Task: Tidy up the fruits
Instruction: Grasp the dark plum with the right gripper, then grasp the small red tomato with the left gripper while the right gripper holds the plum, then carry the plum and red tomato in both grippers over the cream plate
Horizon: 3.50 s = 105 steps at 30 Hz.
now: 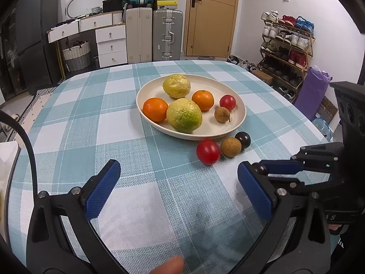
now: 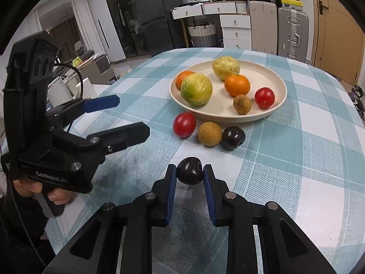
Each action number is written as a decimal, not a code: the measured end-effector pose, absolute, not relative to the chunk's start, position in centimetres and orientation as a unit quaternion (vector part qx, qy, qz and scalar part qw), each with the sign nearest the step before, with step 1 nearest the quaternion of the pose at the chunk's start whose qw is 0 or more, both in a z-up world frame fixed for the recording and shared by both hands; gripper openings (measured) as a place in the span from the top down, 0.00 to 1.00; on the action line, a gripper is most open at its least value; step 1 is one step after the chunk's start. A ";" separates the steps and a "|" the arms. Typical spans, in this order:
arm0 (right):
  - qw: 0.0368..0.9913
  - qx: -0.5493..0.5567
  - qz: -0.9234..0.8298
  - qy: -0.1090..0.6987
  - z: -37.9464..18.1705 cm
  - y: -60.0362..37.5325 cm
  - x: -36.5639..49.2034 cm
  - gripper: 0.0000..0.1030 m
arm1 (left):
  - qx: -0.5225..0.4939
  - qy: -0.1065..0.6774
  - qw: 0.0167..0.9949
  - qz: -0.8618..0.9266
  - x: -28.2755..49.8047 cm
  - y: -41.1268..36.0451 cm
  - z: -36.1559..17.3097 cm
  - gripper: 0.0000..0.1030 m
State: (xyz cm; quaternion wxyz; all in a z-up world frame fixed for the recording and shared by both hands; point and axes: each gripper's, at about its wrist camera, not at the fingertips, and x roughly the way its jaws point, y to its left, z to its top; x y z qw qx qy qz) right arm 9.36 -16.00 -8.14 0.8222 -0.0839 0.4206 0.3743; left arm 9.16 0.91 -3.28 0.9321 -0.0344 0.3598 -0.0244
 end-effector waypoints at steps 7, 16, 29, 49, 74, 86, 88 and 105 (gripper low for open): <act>0.835 -0.068 0.360 0.411 -7.6 -17.1 10.3 0.76 | -0.044 0.374 0.926 -0.028 9.7 0.8 -3.9 0.01; 0.847 -0.051 0.345 0.401 -6.9 -18.7 11.2 0.76 | -0.038 0.409 0.911 -0.032 11.8 -0.2 -5.1 0.18; 0.852 -0.038 0.338 0.398 -6.3 -19.9 11.6 0.76 | -0.030 0.438 0.896 -0.069 14.5 -2.0 -6.2 0.59; 0.853 -0.036 0.336 0.397 -6.4 -19.9 11.6 0.76 | -0.042 0.403 0.911 -0.082 12.4 -1.0 -4.9 0.76; 0.876 -0.017 0.334 0.348 -3.0 -19.6 13.3 0.76 | -0.050 0.315 0.945 -0.070 10.9 1.4 1.1 0.76; 0.880 -0.011 0.330 0.342 -3.0 -19.1 15.5 0.76 | -0.051 0.306 0.948 -0.070 13.5 1.4 1.9 0.76; 0.881 -0.009 0.327 0.341 -3.1 -19.1 16.1 0.76 | -0.048 0.306 0.948 -0.071 14.1 1.4 1.9 0.76; 0.883 0.009 0.312 0.350 -4.3 -18.8 20.7 0.76 | -0.024 0.317 0.946 -0.064 18.8 0.6 1.1 0.76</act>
